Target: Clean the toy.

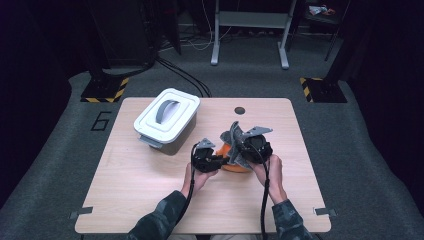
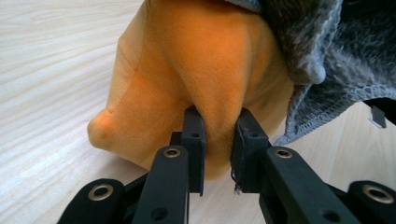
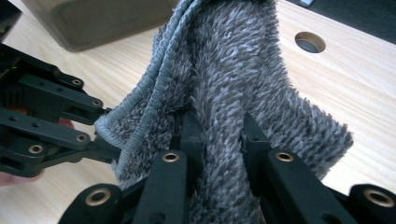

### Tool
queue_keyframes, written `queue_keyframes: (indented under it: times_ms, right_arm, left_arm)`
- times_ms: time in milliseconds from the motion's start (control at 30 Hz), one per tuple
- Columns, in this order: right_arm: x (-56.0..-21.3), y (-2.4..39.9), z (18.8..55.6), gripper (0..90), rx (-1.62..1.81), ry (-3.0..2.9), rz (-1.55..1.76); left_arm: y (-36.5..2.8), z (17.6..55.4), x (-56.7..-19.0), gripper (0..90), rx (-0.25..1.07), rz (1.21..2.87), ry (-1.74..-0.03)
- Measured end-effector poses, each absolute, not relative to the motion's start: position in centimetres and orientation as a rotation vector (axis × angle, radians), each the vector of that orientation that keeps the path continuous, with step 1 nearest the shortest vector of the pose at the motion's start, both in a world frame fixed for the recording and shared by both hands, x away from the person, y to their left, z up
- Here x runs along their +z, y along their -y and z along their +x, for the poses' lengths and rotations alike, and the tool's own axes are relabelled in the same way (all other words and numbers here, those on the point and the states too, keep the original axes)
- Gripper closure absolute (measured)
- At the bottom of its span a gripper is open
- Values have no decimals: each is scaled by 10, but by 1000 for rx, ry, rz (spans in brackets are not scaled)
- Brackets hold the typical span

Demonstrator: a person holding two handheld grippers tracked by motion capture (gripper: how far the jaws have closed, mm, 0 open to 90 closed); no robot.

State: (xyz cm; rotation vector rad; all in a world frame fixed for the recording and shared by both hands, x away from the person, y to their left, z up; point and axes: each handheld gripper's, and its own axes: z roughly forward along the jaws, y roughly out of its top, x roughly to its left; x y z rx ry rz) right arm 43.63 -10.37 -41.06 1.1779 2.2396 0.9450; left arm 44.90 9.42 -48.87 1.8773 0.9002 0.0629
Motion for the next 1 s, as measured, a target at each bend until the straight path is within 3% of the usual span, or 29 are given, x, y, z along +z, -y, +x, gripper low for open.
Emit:
queue_keyframes:
  times_ms: [400,833,1000]
  right_arm:
    - [-418,136,442,763,898,-2174,1285]
    - [-471,183,451,762,844,-2199,1503]
    - [-459,190,441,762,892,-2150,1487]
  left_arm:
    - [-94,450,-490,770,103,1900,-867]
    - [-96,451,-493,768,90,1890,-883]
    - [-97,452,-493,767,83,1890,-883]
